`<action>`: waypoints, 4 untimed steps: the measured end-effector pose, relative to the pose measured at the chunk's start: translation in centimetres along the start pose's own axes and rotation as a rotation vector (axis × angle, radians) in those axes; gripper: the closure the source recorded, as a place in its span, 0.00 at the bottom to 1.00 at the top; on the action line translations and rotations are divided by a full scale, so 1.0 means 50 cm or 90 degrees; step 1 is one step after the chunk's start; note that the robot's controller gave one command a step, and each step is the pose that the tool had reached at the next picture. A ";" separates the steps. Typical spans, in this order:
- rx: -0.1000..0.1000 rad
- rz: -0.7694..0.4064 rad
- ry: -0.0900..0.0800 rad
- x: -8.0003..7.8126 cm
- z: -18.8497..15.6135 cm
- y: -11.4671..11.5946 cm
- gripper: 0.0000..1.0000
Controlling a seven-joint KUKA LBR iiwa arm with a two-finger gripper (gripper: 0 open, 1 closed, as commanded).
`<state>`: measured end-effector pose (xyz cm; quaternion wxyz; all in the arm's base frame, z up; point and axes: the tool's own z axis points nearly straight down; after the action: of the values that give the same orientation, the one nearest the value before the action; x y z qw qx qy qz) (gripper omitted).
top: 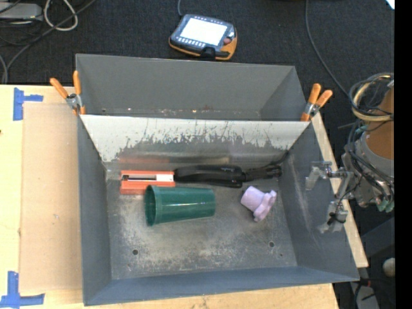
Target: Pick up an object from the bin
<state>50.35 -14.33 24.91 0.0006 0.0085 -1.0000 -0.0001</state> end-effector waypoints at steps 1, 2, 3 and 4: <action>0.000 0.000 0.000 0.000 0.000 0.000 1.00; 0.000 0.000 0.000 0.000 0.000 0.000 1.00; -0.002 -0.001 0.006 0.008 0.150 0.052 1.00; 0.002 -0.048 -0.006 0.013 0.126 0.062 1.00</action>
Offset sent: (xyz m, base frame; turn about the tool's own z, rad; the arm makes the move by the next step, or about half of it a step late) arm 0.0000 0.0000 0.0000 0.0000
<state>49.66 -11.26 18.62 -0.0040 0.0459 -0.9989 0.0012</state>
